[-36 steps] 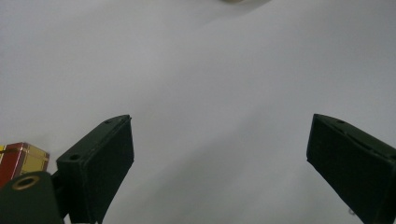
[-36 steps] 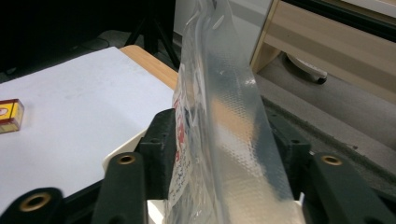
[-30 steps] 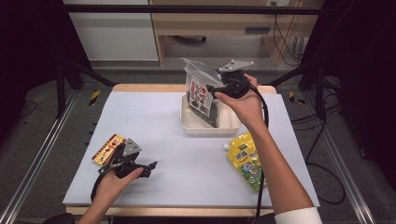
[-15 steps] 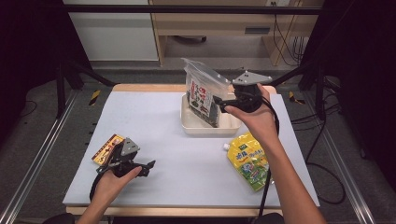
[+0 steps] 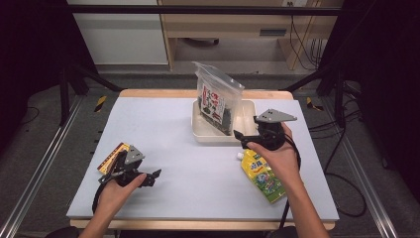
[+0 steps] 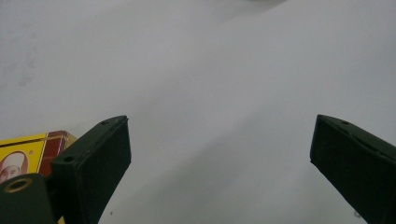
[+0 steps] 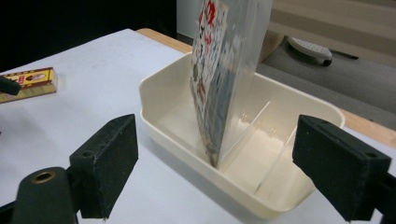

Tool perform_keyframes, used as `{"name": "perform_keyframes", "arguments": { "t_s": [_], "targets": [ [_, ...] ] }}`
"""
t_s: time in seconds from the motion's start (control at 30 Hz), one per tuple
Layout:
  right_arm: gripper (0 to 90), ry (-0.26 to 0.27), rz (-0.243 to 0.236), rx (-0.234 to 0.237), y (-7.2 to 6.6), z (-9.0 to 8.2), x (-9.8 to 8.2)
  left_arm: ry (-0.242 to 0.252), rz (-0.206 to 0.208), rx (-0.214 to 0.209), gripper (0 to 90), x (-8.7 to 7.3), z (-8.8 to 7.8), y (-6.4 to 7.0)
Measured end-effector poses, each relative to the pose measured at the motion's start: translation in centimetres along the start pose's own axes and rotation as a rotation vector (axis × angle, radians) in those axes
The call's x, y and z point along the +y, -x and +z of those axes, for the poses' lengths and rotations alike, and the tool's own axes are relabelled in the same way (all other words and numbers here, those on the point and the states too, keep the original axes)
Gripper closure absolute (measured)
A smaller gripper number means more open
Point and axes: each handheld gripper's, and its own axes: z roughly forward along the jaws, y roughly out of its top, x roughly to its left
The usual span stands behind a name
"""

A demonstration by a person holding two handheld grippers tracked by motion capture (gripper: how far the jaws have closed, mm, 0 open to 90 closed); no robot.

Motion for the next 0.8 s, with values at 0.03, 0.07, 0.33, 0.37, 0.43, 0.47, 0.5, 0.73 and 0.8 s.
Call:
{"name": "perform_keyframes", "arguments": {
  "t_s": [0.03,0.07,0.33,0.37,0.43,0.47,0.5,0.73,0.8],
  "targets": [
    [15.6,0.004,0.003,0.002,0.0,0.0,-0.4,-0.002,-0.001,-0.001,5.1,0.0,0.0,0.0],
    [15.7,0.003,0.012,0.003,0.0,-0.1,-0.7,-0.004,0.001,-0.002,5.1,0.0,0.1,0.0],
    [22.3,-0.043,0.002,-0.015,1.4,-0.6,-2.5,-0.013,0.015,-0.011,5.2,0.0,0.2,0.3],
    [23.8,-0.055,-0.002,-0.021,1.8,-0.7,-2.8,-0.014,0.014,-0.011,5.1,0.0,0.2,0.3],
    [28.2,-0.091,-0.004,-0.035,3.0,-0.9,-3.4,-0.014,0.015,-0.011,5.2,0.0,0.1,0.3],
    [30.0,-0.108,-0.006,-0.044,3.6,-0.9,-3.7,-0.013,0.016,-0.010,5.2,0.0,0.1,0.3],
    [32.6,-0.126,-0.004,-0.046,4.2,-1.0,-4.0,-0.012,0.015,-0.010,5.2,0.0,0.1,0.4],
    [44.1,-0.195,0.021,-0.076,7.6,-1.2,-5.6,-0.019,0.026,-0.014,5.5,0.0,0.2,0.5],
    [46.3,-0.205,0.025,-0.069,8.4,-0.9,-6.0,-0.017,0.023,-0.016,5.4,0.0,0.3,0.6]
  ]
}}
